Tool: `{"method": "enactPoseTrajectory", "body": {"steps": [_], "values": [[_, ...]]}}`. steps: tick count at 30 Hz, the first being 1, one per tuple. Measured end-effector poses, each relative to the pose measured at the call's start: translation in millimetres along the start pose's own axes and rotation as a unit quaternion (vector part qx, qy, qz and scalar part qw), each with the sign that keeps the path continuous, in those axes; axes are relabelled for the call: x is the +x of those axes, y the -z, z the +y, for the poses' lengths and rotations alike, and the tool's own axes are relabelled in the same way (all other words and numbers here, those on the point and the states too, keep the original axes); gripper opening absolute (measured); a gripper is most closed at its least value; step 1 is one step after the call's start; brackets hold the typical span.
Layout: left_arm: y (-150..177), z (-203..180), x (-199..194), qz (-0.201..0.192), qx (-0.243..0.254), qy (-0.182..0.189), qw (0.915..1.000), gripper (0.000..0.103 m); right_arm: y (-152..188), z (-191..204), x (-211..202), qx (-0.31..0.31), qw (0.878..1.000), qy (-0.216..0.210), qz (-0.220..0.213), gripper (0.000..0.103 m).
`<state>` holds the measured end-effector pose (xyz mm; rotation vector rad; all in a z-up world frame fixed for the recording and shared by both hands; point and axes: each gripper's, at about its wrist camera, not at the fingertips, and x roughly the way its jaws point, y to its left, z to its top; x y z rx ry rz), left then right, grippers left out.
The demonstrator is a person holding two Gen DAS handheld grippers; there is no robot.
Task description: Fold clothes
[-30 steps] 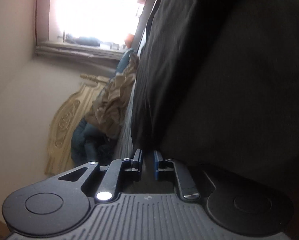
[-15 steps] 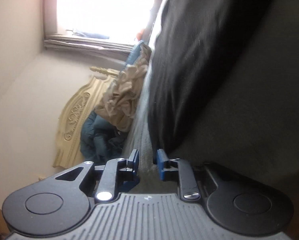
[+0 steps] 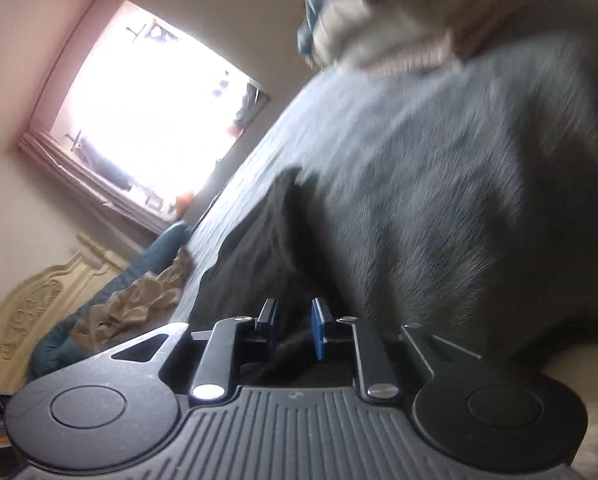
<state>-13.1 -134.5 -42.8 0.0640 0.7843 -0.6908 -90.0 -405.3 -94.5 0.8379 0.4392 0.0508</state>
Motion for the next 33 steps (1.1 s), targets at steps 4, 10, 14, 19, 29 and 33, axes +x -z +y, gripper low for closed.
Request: {"method": "enactPoseTrajectory", "body": {"steps": [4, 10, 14, 19, 29, 33], "values": [[0, -13, 7, 0.017, 0.019, -0.034, 0.9991, 0.101, -5, 15, -21, -0.075, 0.997, 0.001, -0.016, 0.023], [1, -16, 20, 0.051, 0.020, -0.104, 0.9931, 0.103, 3, 14, 7, -0.137, 0.989, 0.050, 0.018, 0.021], [3, -15, 27, 0.075, 0.019, -0.132, 0.9883, 0.103, -1, 5, -9, -0.128, 0.989, 0.073, 0.002, 0.023], [4, -16, 28, 0.085, 0.010, -0.141, 0.9863, 0.103, -11, 30, -20, -0.168, 0.985, 0.047, -0.013, 0.023], [11, -15, 32, 0.101, 0.007, -0.154, 0.9829, 0.103, 2, 18, 0, -0.183, 0.979, 0.079, 0.034, 0.019], [12, -14, 32, 0.102, 0.005, -0.157, 0.9823, 0.103, -3, 29, -13, -0.196, 0.976, 0.091, 0.011, 0.022]]}}
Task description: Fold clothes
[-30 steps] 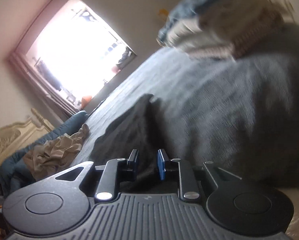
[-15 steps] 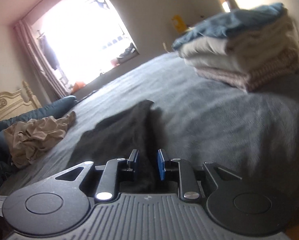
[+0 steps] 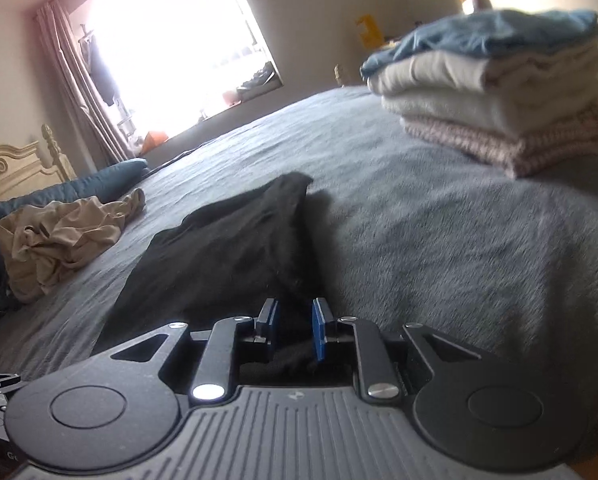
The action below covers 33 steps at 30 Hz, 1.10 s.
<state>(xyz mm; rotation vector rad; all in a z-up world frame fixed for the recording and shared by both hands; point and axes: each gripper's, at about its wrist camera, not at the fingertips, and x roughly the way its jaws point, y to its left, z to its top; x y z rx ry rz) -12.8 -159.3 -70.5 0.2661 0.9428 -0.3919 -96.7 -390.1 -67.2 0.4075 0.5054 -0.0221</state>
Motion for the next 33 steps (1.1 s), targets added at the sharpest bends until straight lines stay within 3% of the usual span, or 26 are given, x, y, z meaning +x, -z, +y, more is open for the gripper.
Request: {"method": "enactPoseTrajectory", "body": {"steps": [4, 9, 14, 18, 25, 33], "values": [[2, -1, -2, -0.002, 0.002, -0.004, 1.0000, 0.103, -5, 5, -1, -0.006, 1.000, -0.019, -0.005, 0.023], [5, 1, -9, -0.007, 0.005, -0.011, 0.9999, 0.103, 3, 4, 25, -0.014, 0.999, -0.009, 0.032, 0.021], [-2, 3, -38, -0.054, 0.020, 0.005, 0.9984, 0.103, 7, 2, 30, -0.018, 0.999, -0.006, 0.035, 0.020], [-16, -5, -36, -0.073, 0.035, 0.005, 0.9967, 0.103, 6, 2, 31, -0.018, 0.999, -0.005, 0.039, 0.020], [-30, -16, 2, -0.041, 0.037, -0.028, 0.9981, 0.103, -5, 15, 21, -0.038, 0.999, -0.006, 0.022, 0.021], [-23, -18, 9, -0.031, 0.042, -0.026, 0.9983, 0.103, -10, 15, 39, -0.064, 0.997, 0.014, 0.031, 0.018]]}}
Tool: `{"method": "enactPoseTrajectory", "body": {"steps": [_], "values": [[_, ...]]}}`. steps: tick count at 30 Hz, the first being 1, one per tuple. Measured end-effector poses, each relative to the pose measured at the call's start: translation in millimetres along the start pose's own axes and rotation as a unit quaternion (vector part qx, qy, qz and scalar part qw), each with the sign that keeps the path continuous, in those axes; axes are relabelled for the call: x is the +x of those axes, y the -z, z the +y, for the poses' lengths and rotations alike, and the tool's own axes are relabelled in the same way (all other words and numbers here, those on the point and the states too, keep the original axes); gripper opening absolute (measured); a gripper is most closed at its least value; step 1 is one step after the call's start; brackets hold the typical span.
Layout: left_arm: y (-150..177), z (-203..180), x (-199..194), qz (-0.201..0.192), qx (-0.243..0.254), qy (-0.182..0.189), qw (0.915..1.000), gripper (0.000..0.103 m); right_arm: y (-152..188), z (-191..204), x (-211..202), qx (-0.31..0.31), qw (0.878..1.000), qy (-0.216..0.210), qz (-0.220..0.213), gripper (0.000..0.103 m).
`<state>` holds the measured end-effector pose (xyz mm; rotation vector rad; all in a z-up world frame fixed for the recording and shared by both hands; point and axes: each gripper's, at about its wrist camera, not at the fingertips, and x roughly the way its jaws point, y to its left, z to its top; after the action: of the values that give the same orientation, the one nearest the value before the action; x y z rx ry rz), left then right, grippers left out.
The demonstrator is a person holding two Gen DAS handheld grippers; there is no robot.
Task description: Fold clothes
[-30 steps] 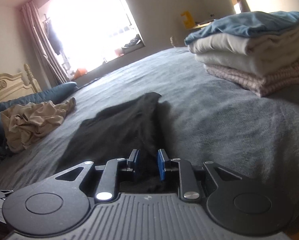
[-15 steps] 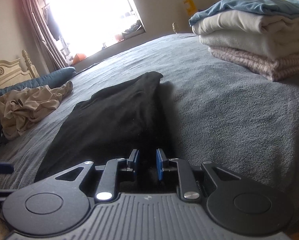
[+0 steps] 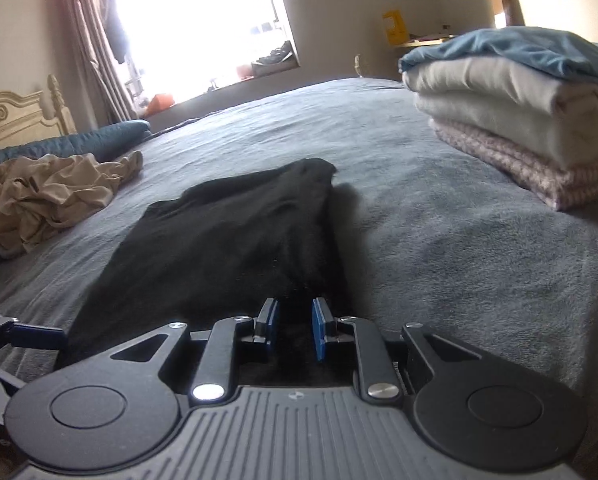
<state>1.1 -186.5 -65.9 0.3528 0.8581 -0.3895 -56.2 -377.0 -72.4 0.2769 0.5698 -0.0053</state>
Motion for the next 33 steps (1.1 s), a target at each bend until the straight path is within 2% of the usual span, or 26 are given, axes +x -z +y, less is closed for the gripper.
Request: {"method": "enactPoseTrajectory", "body": {"steps": [5, 9, 12, 16, 18, 21, 23, 25, 28, 30, 33], "values": [[-1, 1, 4, 0.002, 0.001, -0.001, 1.0000, 0.103, -9, 7, -11, -0.026, 0.999, 0.021, -0.032, 0.022], [-2, 0, 5, 0.004, 0.003, -0.001, 1.0000, 0.103, -13, 8, -1, -0.027, 0.999, -0.024, -0.012, 0.022], [-3, 1, 6, 0.005, 0.003, 0.002, 1.0000, 0.103, -14, 4, 9, -0.037, 0.999, -0.001, 0.000, 0.020], [-3, 1, 7, 0.005, 0.004, 0.002, 1.0000, 0.103, -26, -3, 5, -0.020, 0.999, 0.016, -0.024, 0.023], [-3, 1, 7, 0.005, 0.005, 0.002, 1.0000, 0.103, -32, -3, 3, -0.017, 0.999, 0.002, -0.032, 0.023], [-3, 1, 8, 0.006, 0.006, 0.003, 1.0000, 0.103, -35, 0, 10, -0.018, 0.999, -0.030, -0.018, 0.023], [-3, 1, 8, 0.006, 0.006, 0.003, 1.0000, 0.103, -33, -1, 22, -0.022, 0.999, -0.034, 0.003, 0.023], [-3, 1, 8, 0.006, 0.006, 0.003, 1.0000, 0.103, -34, -5, 31, -0.015, 1.000, -0.013, 0.013, 0.021], [-3, 0, 7, 0.006, 0.007, 0.002, 1.0000, 0.103, -42, -12, 27, 0.014, 1.000, -0.004, -0.009, 0.024], [-4, 1, 8, 0.007, 0.008, 0.003, 0.9999, 0.103, -47, -10, 24, 0.013, 1.000, -0.017, -0.019, 0.024], [-5, 1, 9, 0.008, 0.007, 0.003, 0.9999, 0.103, -48, 0, 32, -0.002, 0.999, -0.041, -0.004, 0.024]]}}
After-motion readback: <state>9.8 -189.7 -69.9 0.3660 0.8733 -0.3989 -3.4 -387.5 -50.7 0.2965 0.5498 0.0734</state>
